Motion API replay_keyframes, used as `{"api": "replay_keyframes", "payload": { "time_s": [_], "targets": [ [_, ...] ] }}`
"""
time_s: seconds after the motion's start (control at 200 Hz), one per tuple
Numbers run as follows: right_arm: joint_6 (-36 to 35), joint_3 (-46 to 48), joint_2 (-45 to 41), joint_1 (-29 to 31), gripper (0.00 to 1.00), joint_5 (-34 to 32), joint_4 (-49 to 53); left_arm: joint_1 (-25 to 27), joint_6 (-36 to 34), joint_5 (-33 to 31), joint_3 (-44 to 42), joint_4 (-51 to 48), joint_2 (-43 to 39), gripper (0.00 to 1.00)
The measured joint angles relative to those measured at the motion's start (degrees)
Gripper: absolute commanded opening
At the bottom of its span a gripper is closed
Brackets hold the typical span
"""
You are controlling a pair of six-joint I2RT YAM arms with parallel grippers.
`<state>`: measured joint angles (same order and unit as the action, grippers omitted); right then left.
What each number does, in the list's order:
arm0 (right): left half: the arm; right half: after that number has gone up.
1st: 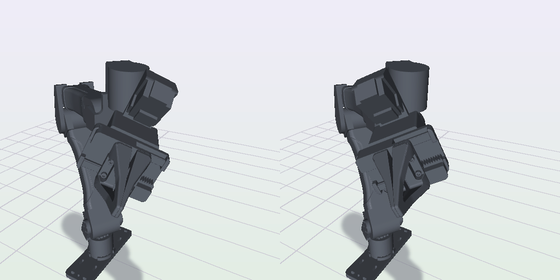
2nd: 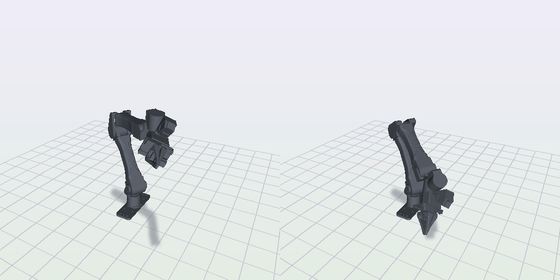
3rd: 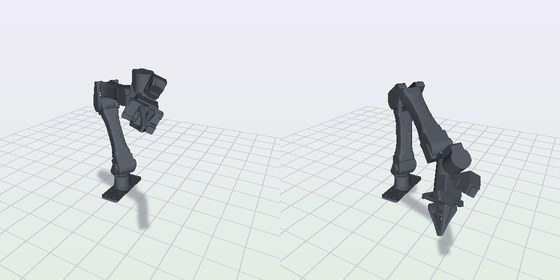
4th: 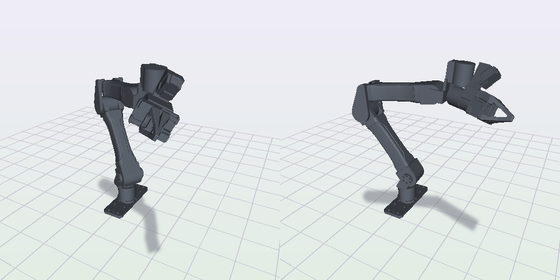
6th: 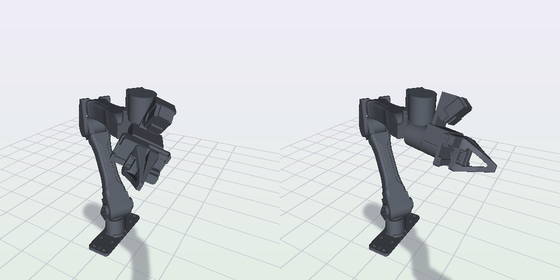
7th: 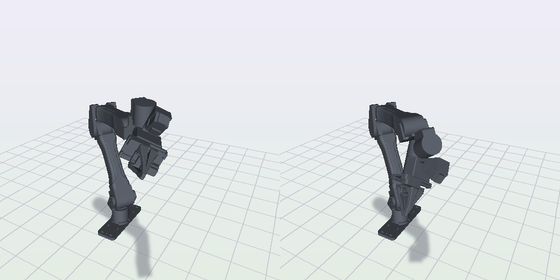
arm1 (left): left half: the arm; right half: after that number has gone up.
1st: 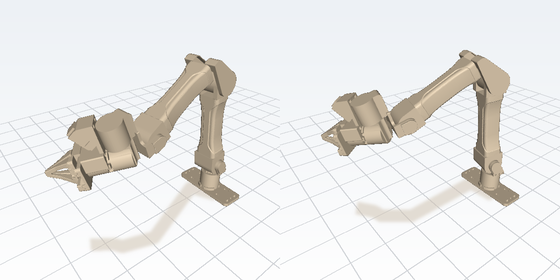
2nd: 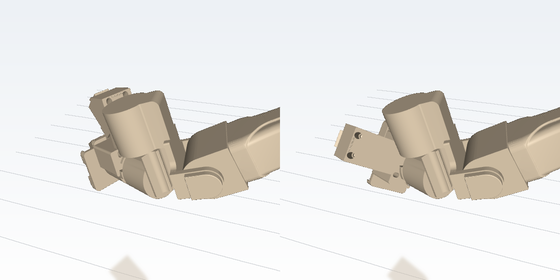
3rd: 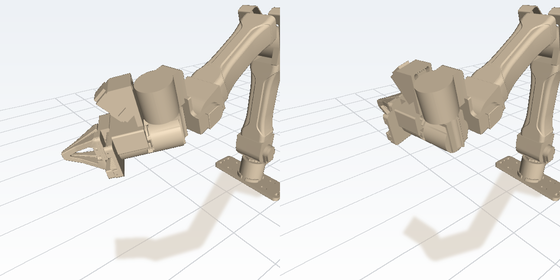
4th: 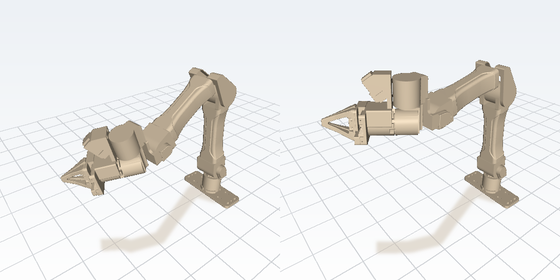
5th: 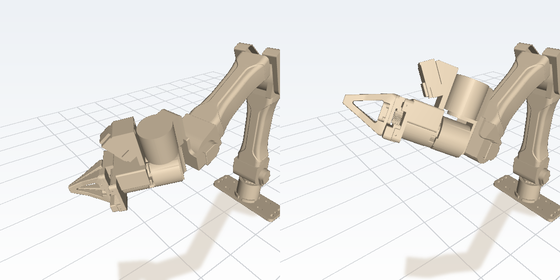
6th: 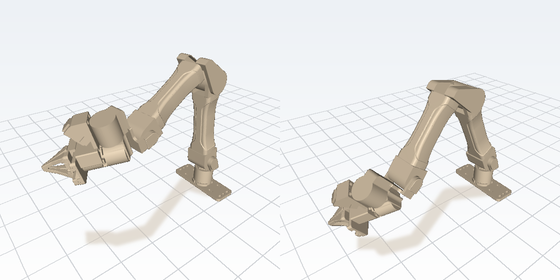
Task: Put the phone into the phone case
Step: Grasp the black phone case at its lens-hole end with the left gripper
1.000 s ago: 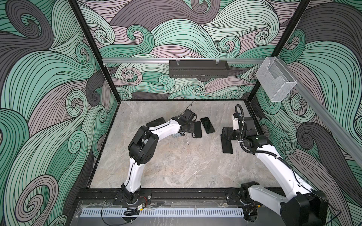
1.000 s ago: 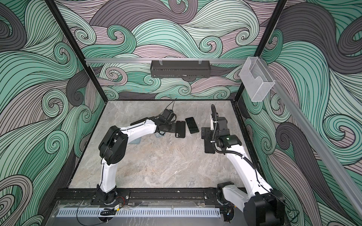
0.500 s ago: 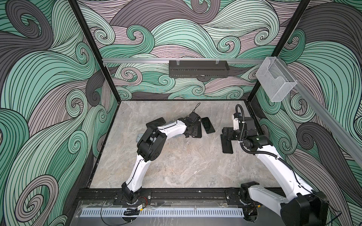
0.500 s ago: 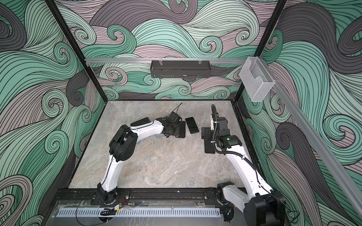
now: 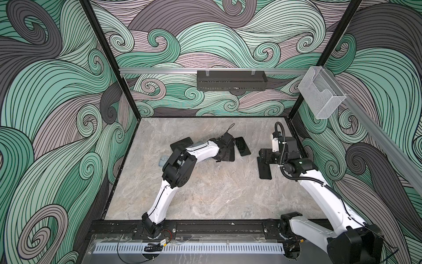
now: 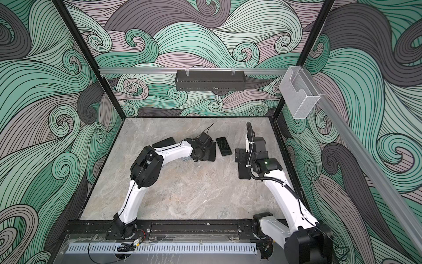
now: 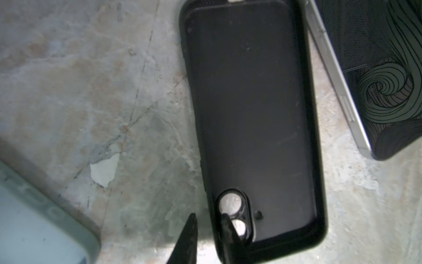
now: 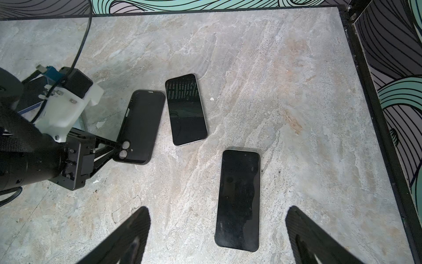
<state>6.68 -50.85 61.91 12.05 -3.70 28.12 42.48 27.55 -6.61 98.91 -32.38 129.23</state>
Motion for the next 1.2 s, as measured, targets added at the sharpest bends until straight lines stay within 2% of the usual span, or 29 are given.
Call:
{"api": "replay_keyframes", "payload": {
  "time_s": [0.21,0.345,0.635,0.911,1.201],
  "targets": [
    [0.04,0.68,-0.26,0.0,0.93,0.04,-0.04,0.04,-4.24,-0.02,0.31,-1.09,-0.02,0.0],
    [0.22,0.74,-0.28,0.0,0.93,0.09,-0.04,0.04,-8.48,-0.15,-0.98,-2.14,-1.14,0.0],
    [0.74,0.76,-0.83,0.0,0.93,1.18,-0.04,0.04,-19.06,-2.25,-12.83,-7.91,-11.52,0.0],
    [1.49,1.42,-0.87,0.42,0.92,3.72,-0.02,0.04,-30.12,3.56,-20.48,-10.01,-22.34,0.0],
    [2.21,1.73,-0.66,1.25,0.89,5.9,0.17,0.24,-39.19,6.95,-24.17,-11.15,-24.06,0.0]
  ]
}}
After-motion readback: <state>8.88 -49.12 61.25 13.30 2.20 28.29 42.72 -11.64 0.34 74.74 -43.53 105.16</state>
